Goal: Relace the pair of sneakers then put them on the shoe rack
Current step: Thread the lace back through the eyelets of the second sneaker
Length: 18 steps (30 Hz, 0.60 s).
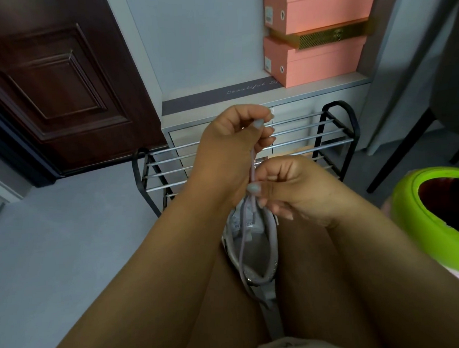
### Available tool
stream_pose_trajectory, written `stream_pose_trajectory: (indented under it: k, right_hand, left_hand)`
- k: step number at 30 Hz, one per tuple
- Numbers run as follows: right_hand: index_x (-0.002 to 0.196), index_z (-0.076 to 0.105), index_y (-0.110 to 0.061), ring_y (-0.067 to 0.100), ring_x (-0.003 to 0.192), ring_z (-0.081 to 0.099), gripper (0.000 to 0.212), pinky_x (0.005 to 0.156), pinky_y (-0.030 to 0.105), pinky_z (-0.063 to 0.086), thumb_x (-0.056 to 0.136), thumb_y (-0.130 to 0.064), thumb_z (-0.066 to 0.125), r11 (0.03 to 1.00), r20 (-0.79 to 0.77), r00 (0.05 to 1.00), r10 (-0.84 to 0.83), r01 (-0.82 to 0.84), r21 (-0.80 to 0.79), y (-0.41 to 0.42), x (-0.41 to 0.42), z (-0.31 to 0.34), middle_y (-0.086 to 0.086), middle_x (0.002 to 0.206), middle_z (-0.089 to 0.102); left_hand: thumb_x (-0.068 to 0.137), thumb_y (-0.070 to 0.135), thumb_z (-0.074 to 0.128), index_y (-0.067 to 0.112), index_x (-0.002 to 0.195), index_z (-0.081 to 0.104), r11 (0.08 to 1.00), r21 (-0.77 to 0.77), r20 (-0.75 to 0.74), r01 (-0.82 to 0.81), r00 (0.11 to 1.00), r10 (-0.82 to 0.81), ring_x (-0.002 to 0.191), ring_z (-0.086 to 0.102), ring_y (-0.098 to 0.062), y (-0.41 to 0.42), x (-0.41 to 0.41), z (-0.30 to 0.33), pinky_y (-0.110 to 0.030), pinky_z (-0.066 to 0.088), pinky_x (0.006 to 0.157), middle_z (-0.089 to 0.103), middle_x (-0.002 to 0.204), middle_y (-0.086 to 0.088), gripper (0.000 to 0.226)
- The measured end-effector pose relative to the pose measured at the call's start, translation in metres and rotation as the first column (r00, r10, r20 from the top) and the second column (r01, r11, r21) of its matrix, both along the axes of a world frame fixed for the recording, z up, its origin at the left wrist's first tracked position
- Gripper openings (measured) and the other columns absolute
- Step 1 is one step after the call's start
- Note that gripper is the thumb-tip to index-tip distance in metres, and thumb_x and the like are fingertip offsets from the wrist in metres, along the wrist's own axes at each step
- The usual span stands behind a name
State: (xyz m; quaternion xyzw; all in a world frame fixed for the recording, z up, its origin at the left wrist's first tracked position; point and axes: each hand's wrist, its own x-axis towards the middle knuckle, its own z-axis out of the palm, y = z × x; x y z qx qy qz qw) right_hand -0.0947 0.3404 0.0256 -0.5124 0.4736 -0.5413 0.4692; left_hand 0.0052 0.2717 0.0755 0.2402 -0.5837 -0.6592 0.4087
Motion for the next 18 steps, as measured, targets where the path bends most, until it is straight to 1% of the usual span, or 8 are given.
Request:
stream_pose_trajectory:
  k: [2,4,5,8,11,12,14,18]
  right_hand:
    - [0.072,0.060,0.000,0.008,0.040,0.051,0.014,0.036,0.018,0.039,0.077,-0.012,0.064,0.997,-0.001,0.998,-0.069,0.069,-0.024,0.000,-0.005,0.001,0.004,0.054,0.059]
    - [0.075,0.059,0.004,0.008,0.043,0.054,0.010,0.041,0.018,0.045,0.084,-0.001,0.059,0.983,0.069,0.981,-0.180,0.182,-0.018,-0.003,-0.016,-0.002,0.003,0.055,0.062]
    - [0.077,0.058,0.005,0.008,0.045,0.056,0.009,0.043,0.018,0.047,0.086,0.002,0.056,0.972,0.125,0.965,-0.232,0.234,-0.003,-0.005,-0.022,-0.004,0.004,0.056,0.063]
    - [0.081,0.058,0.005,0.010,0.051,0.060,0.005,0.050,0.018,0.053,0.085,0.004,0.057,0.941,0.201,0.919,-0.339,0.337,0.045,-0.009,-0.029,-0.011,0.008,0.061,0.065]
    - [0.086,0.057,0.006,0.011,0.053,0.063,0.005,0.053,0.019,0.054,0.083,0.009,0.058,0.931,0.223,0.904,-0.366,0.359,0.071,-0.012,-0.028,-0.016,0.014,0.069,0.060]
    - [0.089,0.058,0.008,0.011,0.053,0.064,0.008,0.053,0.019,0.054,0.082,0.012,0.057,0.929,0.222,0.902,-0.370,0.362,0.076,-0.013,-0.027,-0.018,0.015,0.070,0.060]
    - [0.090,0.058,0.009,0.012,0.055,0.065,0.011,0.054,0.020,0.054,0.081,0.015,0.058,0.924,0.178,0.907,-0.381,0.372,0.085,-0.014,-0.027,-0.021,0.015,0.070,0.060]
    - [0.079,0.058,0.003,0.012,0.054,0.065,0.012,0.055,0.022,0.056,0.078,0.014,0.063,0.917,0.082,0.915,-0.395,0.388,0.091,-0.014,-0.026,-0.023,0.006,0.059,0.063]
  left_hand:
    - [0.096,0.006,0.049,0.021,0.104,0.059,0.987,-0.141,0.175,-0.071,0.980,0.095,0.077,0.066,-0.013,-0.003,0.006,0.000,-0.026,0.057,0.076,0.068,0.088,-0.002,0.021]
    - [0.096,0.022,0.052,0.032,0.121,0.049,0.928,-0.332,0.364,-0.171,0.884,0.293,0.077,0.068,-0.012,-0.004,0.014,-0.005,-0.026,0.057,0.072,0.067,0.086,0.001,0.028]
    - [0.094,0.029,0.054,0.031,0.124,0.046,0.899,-0.383,0.415,-0.211,0.830,0.372,0.076,0.068,-0.011,-0.002,0.018,-0.008,-0.027,0.056,0.071,0.066,0.085,0.003,0.030]
    - [0.091,0.041,0.055,0.021,0.114,0.052,0.901,-0.404,0.624,-0.158,0.673,0.397,0.080,0.066,-0.013,0.014,0.026,-0.024,-0.033,0.054,0.075,0.065,0.089,0.004,0.031]
    - [0.091,0.045,0.052,0.016,0.091,0.060,0.910,-0.410,0.789,0.061,0.524,0.320,0.072,0.062,-0.014,0.033,0.020,-0.050,-0.024,0.044,0.056,0.063,0.080,0.000,0.030]
    - [0.090,0.045,0.052,0.015,0.085,0.059,0.899,-0.426,0.797,0.098,0.511,0.322,0.068,0.058,-0.013,0.037,0.018,-0.058,-0.021,0.036,0.052,0.061,0.075,0.000,0.031]
    - [0.089,0.041,0.055,0.014,0.078,0.056,0.894,-0.439,0.774,0.084,0.541,0.329,0.061,0.052,-0.009,0.041,0.013,-0.072,-0.018,0.029,0.050,0.057,0.069,0.000,0.029]
    - [0.092,0.028,0.054,0.014,0.091,0.058,0.957,-0.258,0.667,-0.130,0.693,0.274,0.072,0.057,-0.012,0.043,0.012,-0.091,-0.020,0.038,0.060,0.061,0.079,0.001,0.015]
